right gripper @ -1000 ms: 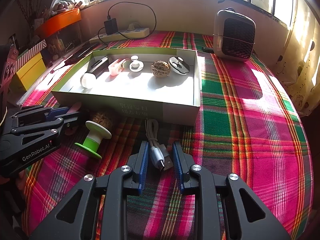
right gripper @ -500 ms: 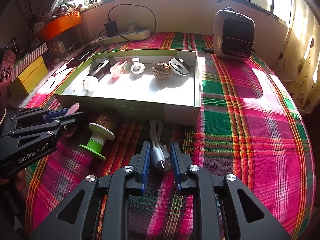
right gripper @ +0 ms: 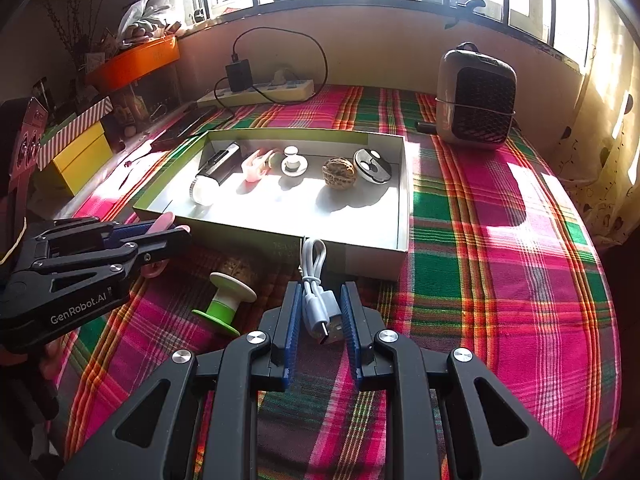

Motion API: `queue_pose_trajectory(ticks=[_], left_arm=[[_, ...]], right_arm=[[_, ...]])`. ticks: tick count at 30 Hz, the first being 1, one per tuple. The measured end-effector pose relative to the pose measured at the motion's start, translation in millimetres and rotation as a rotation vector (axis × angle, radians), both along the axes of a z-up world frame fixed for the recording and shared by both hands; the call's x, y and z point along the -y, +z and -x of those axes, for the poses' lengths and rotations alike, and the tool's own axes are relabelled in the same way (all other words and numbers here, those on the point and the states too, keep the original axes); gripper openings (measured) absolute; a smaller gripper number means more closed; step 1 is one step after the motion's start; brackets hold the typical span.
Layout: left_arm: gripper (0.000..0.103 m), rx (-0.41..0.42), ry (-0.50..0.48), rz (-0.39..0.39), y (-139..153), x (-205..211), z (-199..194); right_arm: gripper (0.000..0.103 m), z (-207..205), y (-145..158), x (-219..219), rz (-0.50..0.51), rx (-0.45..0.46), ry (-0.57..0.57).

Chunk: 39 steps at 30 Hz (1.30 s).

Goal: Organize objects
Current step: 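Lift the white cable and pink block toward the box, then carry the white cable and pink block over the box with both grippers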

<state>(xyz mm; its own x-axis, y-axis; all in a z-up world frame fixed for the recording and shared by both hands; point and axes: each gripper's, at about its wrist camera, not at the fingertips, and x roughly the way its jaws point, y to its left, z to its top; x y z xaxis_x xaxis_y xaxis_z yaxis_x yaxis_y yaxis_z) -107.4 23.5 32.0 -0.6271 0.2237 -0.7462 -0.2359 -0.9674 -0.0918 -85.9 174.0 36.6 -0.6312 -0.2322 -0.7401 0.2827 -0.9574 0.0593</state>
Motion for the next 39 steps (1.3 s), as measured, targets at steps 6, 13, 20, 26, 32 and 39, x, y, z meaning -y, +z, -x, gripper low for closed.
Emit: queue_pose_trajectory(ticks=[6, 13, 20, 26, 32, 39], left_arm=[[0.016, -0.004, 0.010, -0.008, 4.8, 2.5, 6.9], [0.016, 0.000, 0.022, -0.016, 4.9, 3.9, 18.6], [0.016, -0.001, 0.033, -0.024, 5.4, 4.9, 31.5], [0.016, -0.003, 0.035, -0.024, 5.0, 4.8, 42.4], [0.016, 0.006, 0.037, -0.020, 0.2, 4.7, 52.7], [0.016, 0.033, 0.042, -0.014, -11.9, 5.8, 65.8]], right_arm=[[0.021, 12.0, 11.4, 2.6, 0.016, -0.019, 0.010], [0.021, 31.2, 19.3, 10.9, 0.021, -0.026, 0.044], [0.021, 54.0, 21.2, 22.7, 0.024, -0.024, 0.076], [0.021, 70.5, 19.2, 30.3, 0.028, -0.018, 0.089], [0.021, 85.1, 11.3, 38.5, 0.020, 0.008, 0.116], [0.021, 102.1, 1.2, 47.8, 0.025, 0.049, 0.168]])
